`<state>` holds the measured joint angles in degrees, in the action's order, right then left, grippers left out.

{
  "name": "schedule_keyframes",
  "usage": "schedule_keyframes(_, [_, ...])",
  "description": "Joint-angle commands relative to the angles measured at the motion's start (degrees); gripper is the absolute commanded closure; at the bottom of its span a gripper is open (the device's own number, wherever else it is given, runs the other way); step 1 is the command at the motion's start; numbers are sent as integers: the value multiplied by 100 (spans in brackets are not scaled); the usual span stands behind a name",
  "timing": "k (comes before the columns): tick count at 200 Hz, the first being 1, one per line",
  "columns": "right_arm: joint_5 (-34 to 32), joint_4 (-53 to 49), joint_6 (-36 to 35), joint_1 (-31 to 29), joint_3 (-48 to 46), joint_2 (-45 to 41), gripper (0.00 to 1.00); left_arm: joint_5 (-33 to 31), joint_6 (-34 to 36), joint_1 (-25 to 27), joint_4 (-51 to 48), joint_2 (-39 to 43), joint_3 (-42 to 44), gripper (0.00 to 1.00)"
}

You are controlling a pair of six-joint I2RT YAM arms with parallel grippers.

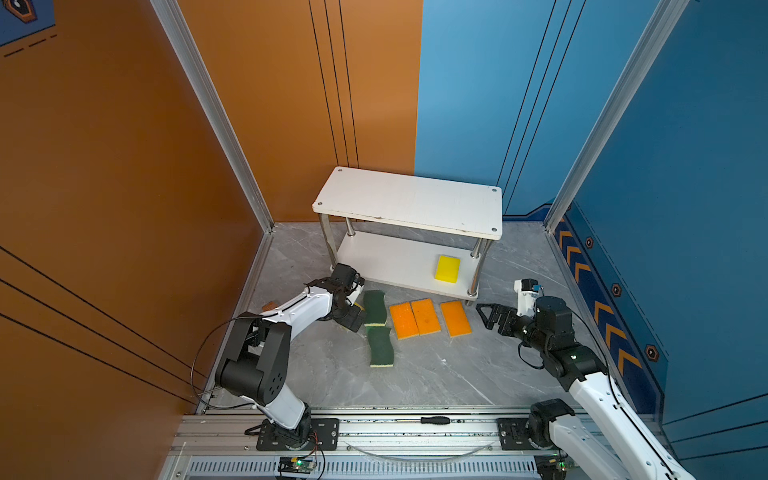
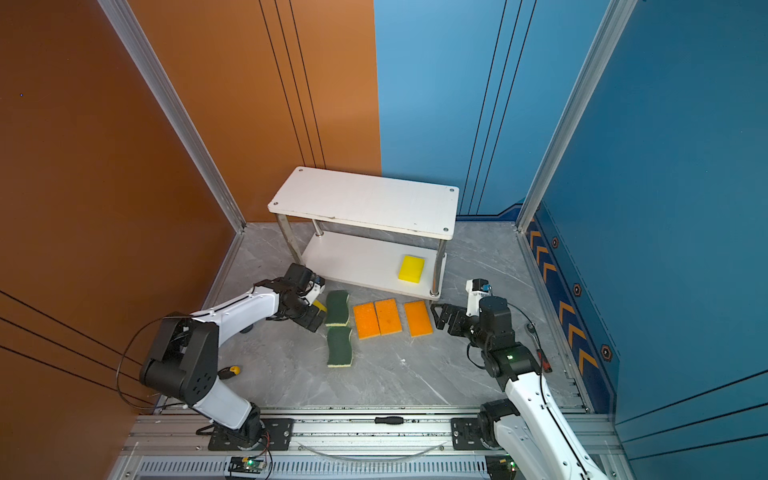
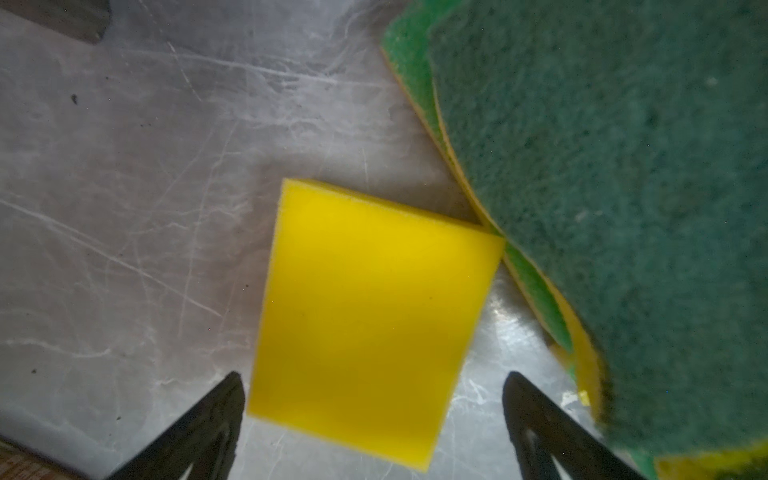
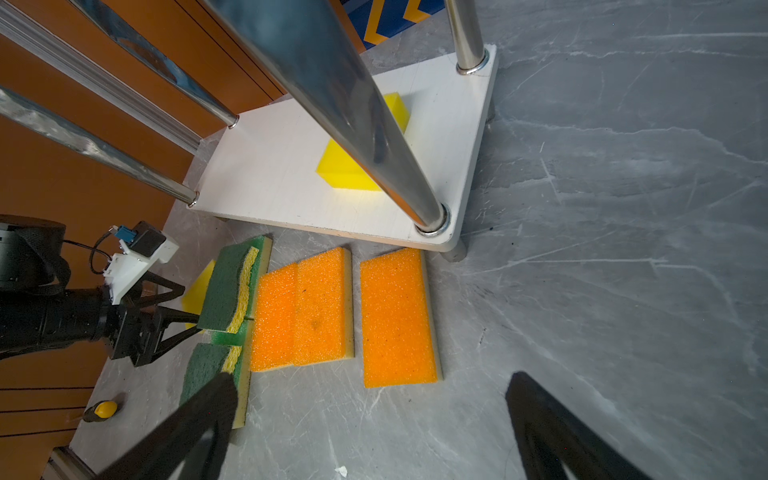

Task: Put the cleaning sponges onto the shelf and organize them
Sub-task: 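Lower the left gripper over the second yellow sponge beside the green sponges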

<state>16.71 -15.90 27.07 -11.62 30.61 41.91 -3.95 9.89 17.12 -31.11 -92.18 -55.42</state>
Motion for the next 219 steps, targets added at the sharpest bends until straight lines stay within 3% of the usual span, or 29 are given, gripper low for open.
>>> schedule_keyframes(1, [-31, 46, 26, 18, -26, 19, 0, 143, 101, -94, -114, -101, -214, 2])
schedule_keyframes(219, [-97, -40, -18, 26, 65, -16, 0, 85, -222, -293, -413, -661, -597, 2])
